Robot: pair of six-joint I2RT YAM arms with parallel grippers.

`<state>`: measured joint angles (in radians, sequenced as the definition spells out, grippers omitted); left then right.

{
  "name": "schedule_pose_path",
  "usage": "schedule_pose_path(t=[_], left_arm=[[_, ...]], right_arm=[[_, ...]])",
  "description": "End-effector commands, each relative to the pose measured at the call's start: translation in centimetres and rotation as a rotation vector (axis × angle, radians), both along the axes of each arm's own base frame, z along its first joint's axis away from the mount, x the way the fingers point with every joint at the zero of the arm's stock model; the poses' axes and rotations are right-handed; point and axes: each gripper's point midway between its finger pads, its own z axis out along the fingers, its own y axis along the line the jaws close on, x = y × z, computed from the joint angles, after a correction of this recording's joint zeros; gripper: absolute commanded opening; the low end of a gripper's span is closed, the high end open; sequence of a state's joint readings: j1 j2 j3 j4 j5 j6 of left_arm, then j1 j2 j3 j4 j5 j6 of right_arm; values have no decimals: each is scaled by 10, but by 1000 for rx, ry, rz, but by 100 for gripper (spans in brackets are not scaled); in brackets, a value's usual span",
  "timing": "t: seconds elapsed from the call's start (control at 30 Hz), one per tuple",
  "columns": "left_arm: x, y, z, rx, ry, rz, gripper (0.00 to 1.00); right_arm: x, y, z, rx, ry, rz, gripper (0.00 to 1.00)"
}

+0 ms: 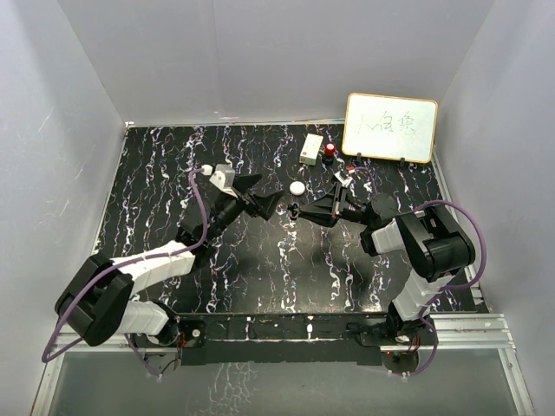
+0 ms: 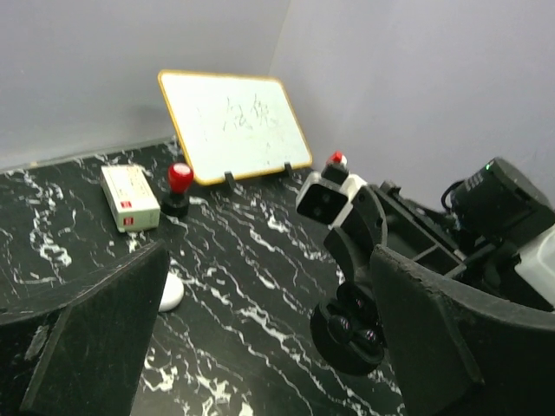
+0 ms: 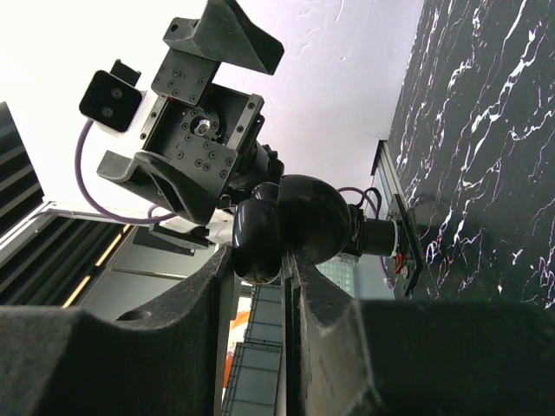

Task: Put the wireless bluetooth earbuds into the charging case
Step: Place the earbud in the charging case.

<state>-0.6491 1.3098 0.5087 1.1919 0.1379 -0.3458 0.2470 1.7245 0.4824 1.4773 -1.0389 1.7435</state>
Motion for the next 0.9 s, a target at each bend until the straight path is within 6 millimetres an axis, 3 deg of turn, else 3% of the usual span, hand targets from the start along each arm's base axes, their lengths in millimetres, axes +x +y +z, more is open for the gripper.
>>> schedule_pose_path(t=[0.0,0.33,0.87], left_arm=[[-6,-6,-6,92,26,-51,99],[-19,-12,-23,195,36,-124,99],[-21,-25,-35,238,34,-175,99]], right_arm=[[-20,-5,51,96,-394,-13,0],[-22,-5,52,96,-395,-10,0],[-22,-5,53,96,-399,-8,0]])
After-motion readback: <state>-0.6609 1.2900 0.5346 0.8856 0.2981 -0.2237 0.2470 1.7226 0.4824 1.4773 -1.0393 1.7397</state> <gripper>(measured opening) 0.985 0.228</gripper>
